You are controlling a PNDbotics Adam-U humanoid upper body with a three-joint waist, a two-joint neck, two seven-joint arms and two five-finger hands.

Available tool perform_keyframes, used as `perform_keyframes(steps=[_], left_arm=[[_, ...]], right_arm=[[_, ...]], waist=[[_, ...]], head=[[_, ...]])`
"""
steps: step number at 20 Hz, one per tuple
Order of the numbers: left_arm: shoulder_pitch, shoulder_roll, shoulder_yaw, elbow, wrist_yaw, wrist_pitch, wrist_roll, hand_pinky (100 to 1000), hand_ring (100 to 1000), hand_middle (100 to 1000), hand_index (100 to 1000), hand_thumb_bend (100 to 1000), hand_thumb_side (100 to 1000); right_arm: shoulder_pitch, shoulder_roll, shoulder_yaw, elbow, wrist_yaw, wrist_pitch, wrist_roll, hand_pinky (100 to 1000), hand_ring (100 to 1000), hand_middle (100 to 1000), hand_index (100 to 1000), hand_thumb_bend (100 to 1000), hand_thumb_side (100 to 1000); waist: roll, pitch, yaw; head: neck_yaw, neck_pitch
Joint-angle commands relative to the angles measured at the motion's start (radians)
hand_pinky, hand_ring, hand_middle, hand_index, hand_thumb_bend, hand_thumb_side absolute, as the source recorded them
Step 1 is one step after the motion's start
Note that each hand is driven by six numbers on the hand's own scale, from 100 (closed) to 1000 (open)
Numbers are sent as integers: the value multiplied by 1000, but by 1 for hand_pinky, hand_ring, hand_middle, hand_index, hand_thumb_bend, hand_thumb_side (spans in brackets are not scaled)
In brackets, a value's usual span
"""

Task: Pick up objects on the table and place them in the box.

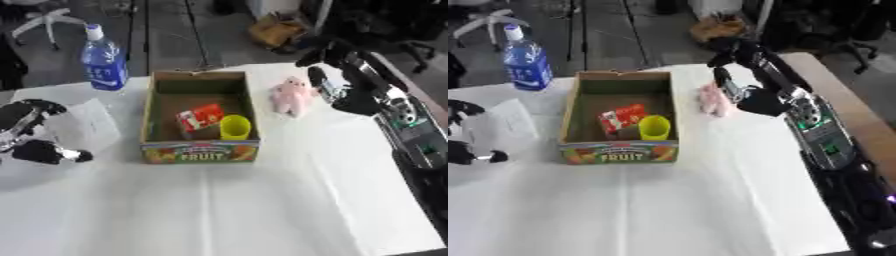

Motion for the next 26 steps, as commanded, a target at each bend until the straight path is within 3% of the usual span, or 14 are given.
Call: perform_keyframes(steps=[1, 12, 23, 24, 25, 26], left_arm=[[-42, -14, 2, -27, 2, -1, 6, 589, 481, 505, 856, 548, 460], [-157, -143, -33, 21, -102, -33, 46, 598, 490, 514, 857, 560, 459], [-187, -230, -38, 152, -267, 3, 230, 607, 514, 538, 856, 562, 531], [-187, -234, -29, 161, -279, 15, 259, 629, 562, 586, 864, 699, 610], [-187, -240, -19, 171, -293, 35, 305, 629, 562, 586, 864, 699, 610], [-188, -245, -14, 183, -304, 49, 346, 672, 667, 692, 873, 735, 674]], right_arm=[[-8, -14, -7, -7, -7, -3, 7, 764, 724, 828, 928, 153, 495], [-22, -8, 9, -9, -14, -7, 26, 764, 723, 828, 928, 153, 497], [-41, 0, 21, -14, -19, -10, 41, 764, 722, 829, 929, 147, 503], [-43, 0, 22, -15, -19, -11, 42, 764, 721, 829, 929, 145, 505], [-47, 1, 24, -16, -20, -12, 44, 764, 721, 829, 929, 145, 505], [-49, 1, 25, -16, -20, -12, 45, 764, 721, 829, 929, 142, 508]], waist=[[0, -23, -3], [10, -22, -51], [12, -4, -94], [12, -1, -100], [13, 2, -107], [14, 4, -112]], head=[[2, 2], [25, -1], [47, -19], [49, -23], [53, -27], [54, -29]])
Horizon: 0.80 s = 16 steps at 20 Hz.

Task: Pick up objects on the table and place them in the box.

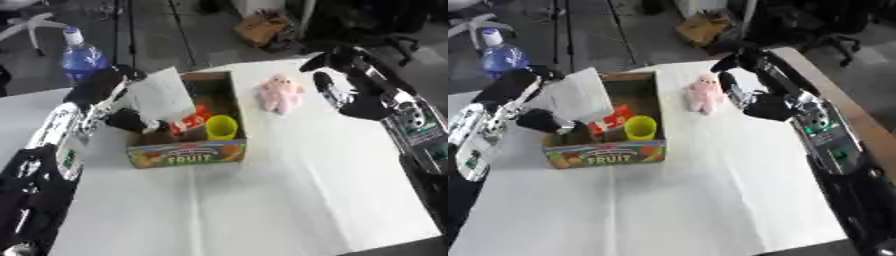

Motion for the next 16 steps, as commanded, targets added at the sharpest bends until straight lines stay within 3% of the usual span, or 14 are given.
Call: perform_keyframes(steps=[1, 3, 4, 8, 16], left_arm=[[-28, -10, 23, 20, -38, 40, 123, 672, 667, 692, 873, 735, 674], [-30, -15, 30, 38, -50, 57, 189, 686, 694, 715, 873, 739, 696], [-31, -15, 33, 43, -53, 65, 216, 722, 748, 757, 873, 763, 738], [-31, -14, 50, 55, -48, 114, 340, 729, 752, 761, 873, 779, 757], [-28, -9, 54, 87, -18, 118, 371, 729, 756, 777, 877, 849, 791]], right_arm=[[-19, -16, -1, -19, -9, -3, 5, 764, 721, 829, 929, 142, 508], [-21, -15, 0, -19, -9, -3, 7, 763, 720, 829, 929, 140, 510], [-21, -15, 0, -18, -9, -3, 8, 763, 720, 829, 929, 136, 513], [-23, -12, 1, -16, -8, -4, 10, 763, 719, 829, 929, 136, 513], [-24, -12, 0, -12, -8, -5, 11, 763, 719, 829, 929, 131, 514]], waist=[[-2, -10, -7], [-2, -9, -11], [-2, -8, -13], [0, -6, -18], [1, -9, -17]], head=[[7, -17], [9, -19], [9, -20], [10, -21], [7, -24]])
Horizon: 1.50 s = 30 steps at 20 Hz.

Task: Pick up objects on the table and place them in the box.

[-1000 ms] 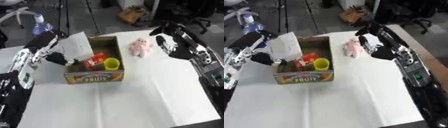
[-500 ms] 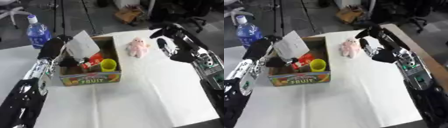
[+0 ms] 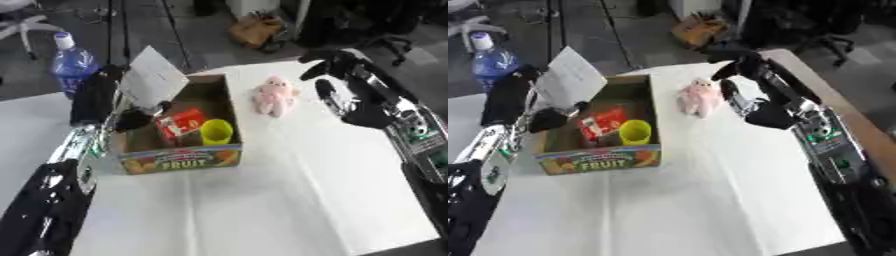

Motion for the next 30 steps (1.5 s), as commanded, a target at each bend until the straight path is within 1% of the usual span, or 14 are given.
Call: perform_keyframes(steps=[1, 3, 4, 5, 11, 16, 20, 21, 22, 23, 24, 25, 27, 30], left_arm=[[-22, 8, 2, -6, 8, -12, 1, 745, 776, 799, 888, 884, 817], [-23, 7, -3, -1, 3, -30, -18, 809, 834, 855, 922, 1000, 905], [-24, 6, -4, 1, 0, -40, -32, 809, 834, 855, 922, 1000, 905], [-24, 5, -8, 4, -7, -53, -52, 884, 892, 918, 958, 1000, 1000], [-26, 4, -5, -5, -30, -95, -135, 923, 921, 951, 975, 1000, 1000], [-22, 13, 0, -37, 3, -96, -107, 901, 897, 924, 959, 1000, 1000], [-4, 51, -6, -129, 138, -114, -30, 875, 868, 891, 937, 1000, 1000], [7, 72, -1, -168, 184, -117, -9, 849, 840, 859, 924, 885, 1000], [22, 94, -2, -212, 239, -119, 5, 849, 840, 859, 924, 885, 1000], [43, 121, -2, -252, 295, -115, 10, 797, 798, 821, 912, 840, 830], [73, 157, 2, -294, 368, -110, 1, 797, 798, 821, 912, 840, 830], [99, 187, 0, -330, 438, -106, -20, 783, 781, 801, 915, 811, 761], [145, 238, 0, -395, 561, -104, -91, 782, 780, 800, 915, 810, 754], [210, 292, 13, -477, 669, -108, -170, 777, 773, 794, 912, 818, 686]], right_arm=[[-18, -15, -4, -12, -8, -3, 4, 763, 719, 829, 929, 132, 514], [-18, -15, -4, -12, -9, -3, 4, 763, 719, 829, 929, 132, 514], [-18, -15, -4, -12, -9, -3, 5, 763, 719, 829, 929, 132, 514], [-18, -15, -4, -12, -9, -3, 5, 763, 719, 830, 930, 133, 514], [-19, -15, -4, -11, -10, -4, 6, 763, 718, 830, 930, 135, 513], [-17, -15, -7, -10, -10, -4, 5, 763, 718, 830, 930, 133, 513], [-9, -17, -11, -8, -9, -3, 2, 763, 717, 829, 930, 132, 514], [-5, -18, -14, -6, -9, -1, 1, 762, 717, 829, 930, 132, 512], [-1, -19, -16, -5, -8, 0, -1, 762, 717, 829, 930, 132, 512], [3, -20, -19, -3, -7, 1, -3, 762, 716, 829, 930, 130, 513], [10, -23, -22, -2, -6, 2, -5, 762, 716, 829, 930, 130, 513], [14, -24, -24, -1, -6, 3, -7, 762, 716, 829, 930, 129, 513], [19, -25, -27, 1, -5, 5, -9, 762, 716, 829, 930, 129, 513], [24, -27, -29, 1, -3, 6, -11, 761, 715, 829, 930, 128, 513]], waist=[[-3, -17, -1], [-3, -18, -2], [-3, -18, -2], [-3, -19, -3], [-2, -19, -6], [-3, -20, -2], [-4, -25, 10], [-4, -29, 22], [-4, -32, 30], [-3, -36, 42], [-2, -42, 59], [-1, -45, 72], [0, -49, 90], [2, -52, 110]], head=[[-2, -12], [-2, -12], [-3, -12], [-2, -12], [-4, -11], [-9, -12], [-19, -8], [-24, -4], [-28, -2], [-33, 0], [-40, 3], [-44, 5], [-49, 7], [-59, 9]])
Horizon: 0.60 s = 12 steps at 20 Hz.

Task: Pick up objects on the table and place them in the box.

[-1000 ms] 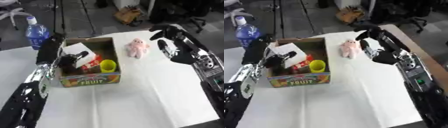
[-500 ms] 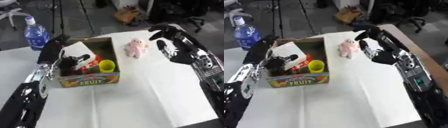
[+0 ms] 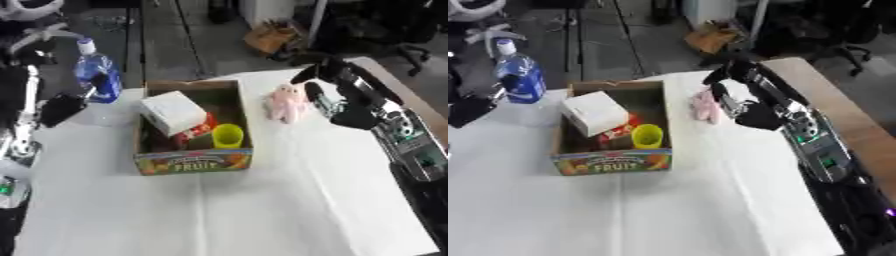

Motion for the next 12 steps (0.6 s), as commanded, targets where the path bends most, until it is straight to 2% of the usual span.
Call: perform_keyframes(steps=[1, 2, 4, 8, 12], left_arm=[[38, 81, 27, -109, 121, -6, -77, 774, 770, 790, 911, 834, 655], [59, 94, 36, -135, 150, -5, -92, 774, 770, 790, 911, 834, 655], [122, 114, 71, -180, 197, 3, -94, 765, 759, 784, 909, 888, 650], [212, 116, 120, -219, 285, 16, -55, 745, 731, 763, 903, 880, 671], [254, 111, 132, -229, 360, -4, -17, 730, 709, 748, 898, 878, 672]], right_arm=[[-5, -32, -15, -6, -2, 1, -6, 761, 714, 829, 930, 126, 514], [-4, -33, -16, -6, -2, 1, -7, 761, 714, 829, 930, 126, 514], [1, -34, -18, -5, -2, 2, -9, 761, 714, 829, 930, 126, 512], [7, -36, -20, -6, -2, 3, -12, 761, 713, 830, 930, 127, 511], [10, -37, -21, -7, -4, 4, -13, 761, 713, 830, 931, 128, 510]], waist=[[-1, -22, 12], [0, -22, 16], [-1, -26, 32], [-2, -31, 46], [-1, -34, 52]], head=[[-12, 7], [-14, 9], [-15, 13], [-15, 18], [-15, 22]])
